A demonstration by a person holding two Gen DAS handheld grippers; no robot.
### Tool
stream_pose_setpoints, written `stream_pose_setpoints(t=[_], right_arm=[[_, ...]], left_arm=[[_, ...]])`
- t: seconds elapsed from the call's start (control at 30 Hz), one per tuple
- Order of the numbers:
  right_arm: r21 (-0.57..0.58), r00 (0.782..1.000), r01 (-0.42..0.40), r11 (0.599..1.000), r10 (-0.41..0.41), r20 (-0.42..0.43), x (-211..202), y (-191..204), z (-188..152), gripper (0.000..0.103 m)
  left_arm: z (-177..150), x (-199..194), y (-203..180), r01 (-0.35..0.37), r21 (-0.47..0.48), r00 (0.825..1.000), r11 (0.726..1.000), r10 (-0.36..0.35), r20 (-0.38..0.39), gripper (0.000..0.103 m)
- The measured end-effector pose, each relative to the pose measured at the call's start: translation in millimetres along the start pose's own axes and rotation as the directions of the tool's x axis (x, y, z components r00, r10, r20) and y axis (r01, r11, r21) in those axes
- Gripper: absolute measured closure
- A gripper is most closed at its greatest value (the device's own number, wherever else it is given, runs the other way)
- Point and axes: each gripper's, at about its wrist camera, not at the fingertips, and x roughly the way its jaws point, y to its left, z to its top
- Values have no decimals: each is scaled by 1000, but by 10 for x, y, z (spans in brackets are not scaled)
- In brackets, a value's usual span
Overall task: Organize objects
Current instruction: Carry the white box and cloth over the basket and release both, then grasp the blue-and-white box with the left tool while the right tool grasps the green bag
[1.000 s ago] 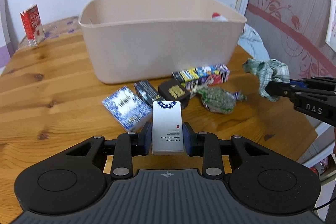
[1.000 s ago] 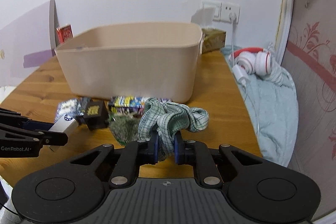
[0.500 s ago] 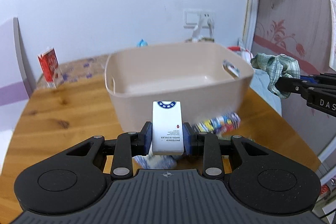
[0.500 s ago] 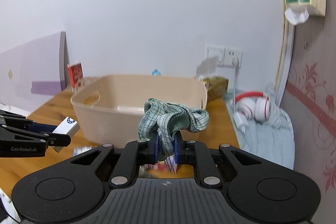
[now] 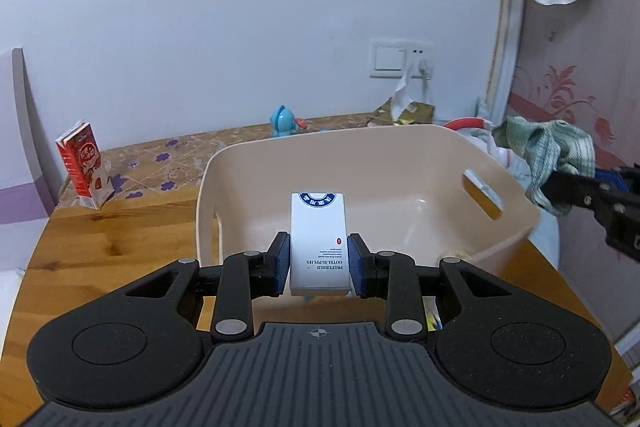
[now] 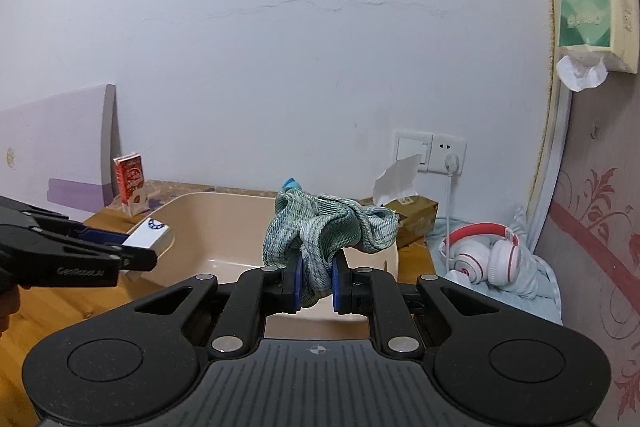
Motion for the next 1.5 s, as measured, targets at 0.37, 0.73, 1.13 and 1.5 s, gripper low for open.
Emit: stream_pose_setpoints(t=[0.37, 0.73, 1.13, 1.5], right_arm=[[2, 994, -8, 1000, 8, -110, 599, 7, -25, 89], [-42, 988, -19, 999, 13, -153, 681, 50, -168, 60], [-58, 998, -5, 998, 1, -67, 65, 63, -233, 8], [-50, 974, -62, 997, 50, -219, 71, 139, -725, 0]], left_arm=[[27, 664, 12, -65, 10, 990, 998, 65, -123, 72], [-7, 502, 46, -78, 3, 991, 997, 78, -108, 33], [-225, -192, 155, -91, 6, 995, 996, 91, -27, 13], [-744, -220, 224, -37, 158, 989, 987, 59, -135, 9]])
